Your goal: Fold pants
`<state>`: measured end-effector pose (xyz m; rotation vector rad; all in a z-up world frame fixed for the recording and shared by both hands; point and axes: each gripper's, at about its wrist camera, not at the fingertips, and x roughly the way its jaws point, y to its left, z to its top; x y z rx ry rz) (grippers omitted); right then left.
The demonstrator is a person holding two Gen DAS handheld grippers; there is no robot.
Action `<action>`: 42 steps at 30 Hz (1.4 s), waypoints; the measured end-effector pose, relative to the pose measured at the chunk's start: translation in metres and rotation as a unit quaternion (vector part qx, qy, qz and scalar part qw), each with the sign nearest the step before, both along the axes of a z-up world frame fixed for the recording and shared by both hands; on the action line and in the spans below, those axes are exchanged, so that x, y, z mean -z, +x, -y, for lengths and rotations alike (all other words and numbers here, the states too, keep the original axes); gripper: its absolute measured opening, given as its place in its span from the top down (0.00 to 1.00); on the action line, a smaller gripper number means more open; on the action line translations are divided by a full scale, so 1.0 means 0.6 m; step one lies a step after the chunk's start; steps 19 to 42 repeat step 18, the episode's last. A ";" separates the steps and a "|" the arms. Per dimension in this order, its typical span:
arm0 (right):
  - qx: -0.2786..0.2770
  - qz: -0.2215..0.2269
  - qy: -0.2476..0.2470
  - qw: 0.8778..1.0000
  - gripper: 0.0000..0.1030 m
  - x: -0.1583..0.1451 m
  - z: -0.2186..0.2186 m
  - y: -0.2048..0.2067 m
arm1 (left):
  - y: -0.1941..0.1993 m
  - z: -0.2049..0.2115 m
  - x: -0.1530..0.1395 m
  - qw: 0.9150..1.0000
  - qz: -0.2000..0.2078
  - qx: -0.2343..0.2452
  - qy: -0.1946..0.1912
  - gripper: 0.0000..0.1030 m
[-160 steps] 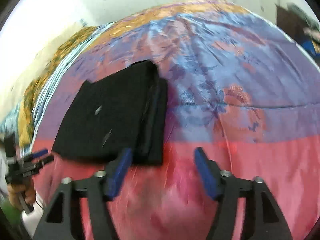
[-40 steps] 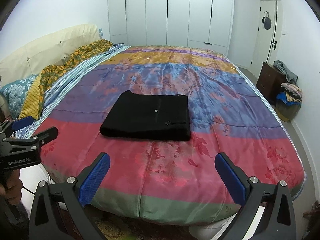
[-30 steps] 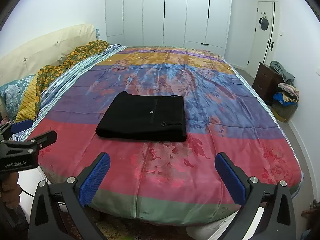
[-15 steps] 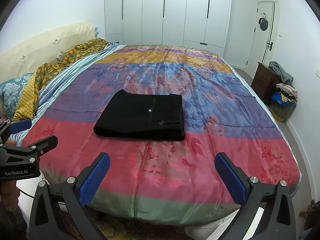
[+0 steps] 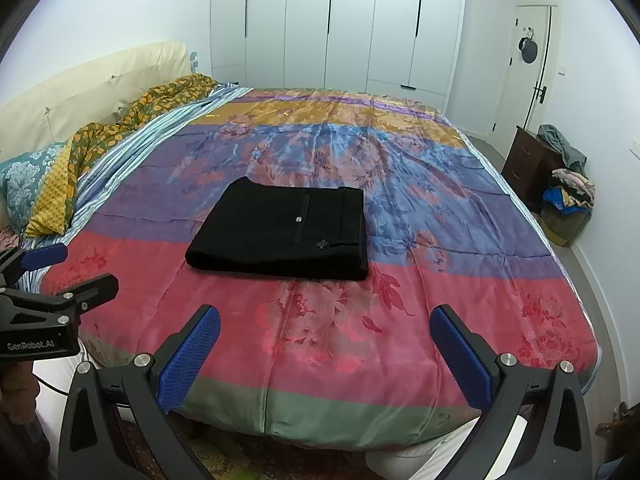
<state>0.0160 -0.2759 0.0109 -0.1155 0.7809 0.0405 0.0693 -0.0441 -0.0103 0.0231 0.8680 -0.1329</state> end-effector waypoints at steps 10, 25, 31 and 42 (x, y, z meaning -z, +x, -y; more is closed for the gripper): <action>-0.003 -0.001 -0.001 1.000 0.00 -0.002 0.003 0.001 | -0.001 0.005 -0.003 1.000 0.011 0.001 0.011 0.02; -0.007 -0.004 -0.002 1.000 0.00 -0.001 0.001 0.005 | -0.007 0.007 -0.006 1.000 0.021 0.005 0.013 0.02; -0.007 -0.004 -0.002 1.000 0.00 -0.001 0.001 0.005 | -0.007 0.007 -0.006 1.000 0.021 0.005 0.013 0.02; -0.007 -0.004 -0.002 1.000 0.00 -0.001 0.001 0.005 | -0.007 0.007 -0.006 1.000 0.021 0.005 0.013 0.02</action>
